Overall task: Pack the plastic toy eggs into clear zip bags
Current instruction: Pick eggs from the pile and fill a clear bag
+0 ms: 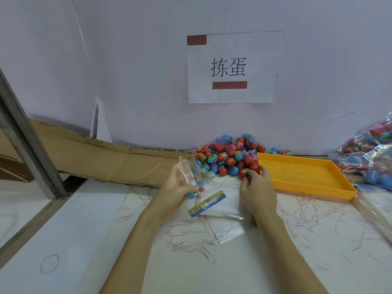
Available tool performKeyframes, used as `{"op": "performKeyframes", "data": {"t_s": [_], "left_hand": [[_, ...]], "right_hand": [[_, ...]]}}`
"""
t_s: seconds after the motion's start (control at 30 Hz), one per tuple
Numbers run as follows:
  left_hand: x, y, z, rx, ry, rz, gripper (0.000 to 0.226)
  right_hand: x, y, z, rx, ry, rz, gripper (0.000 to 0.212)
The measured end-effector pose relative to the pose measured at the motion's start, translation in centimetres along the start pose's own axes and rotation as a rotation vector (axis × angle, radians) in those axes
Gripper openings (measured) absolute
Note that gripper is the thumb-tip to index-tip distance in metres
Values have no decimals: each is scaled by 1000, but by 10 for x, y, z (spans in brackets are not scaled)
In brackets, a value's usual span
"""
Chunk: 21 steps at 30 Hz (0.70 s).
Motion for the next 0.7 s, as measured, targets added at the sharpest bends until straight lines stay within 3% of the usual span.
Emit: {"op": "performKeyframes", "data": {"t_s": [0.13,0.27,0.4,0.63,0.7], "left_hand": [[1,2,-2,-149,-19,-13,92],[1,-3,2,-209,35,13,91],[0,-4,7,-283,67,30,81],[1,0,12,-301,166,27,45],[0,-1,10,-317,158,22,45]], "right_hand": [[2,-7,12,-96,90,96,26],[9,-30,22,-227,163,231,18],[20,-55,24,-512,153,361,16],[27,-72,14,-596,70,466,22],[26,-72,11,-645,43,447,30]]}}
Point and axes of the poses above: each hand's wrist, its own x-axis away from the middle knuckle, its own z-axis out of the back of the hand, y = z × x, the point moved 10 cm from there along -x, towards the middle knuckle, and after that the axes turned 7 degrees about -y, right-handed, at the moved point
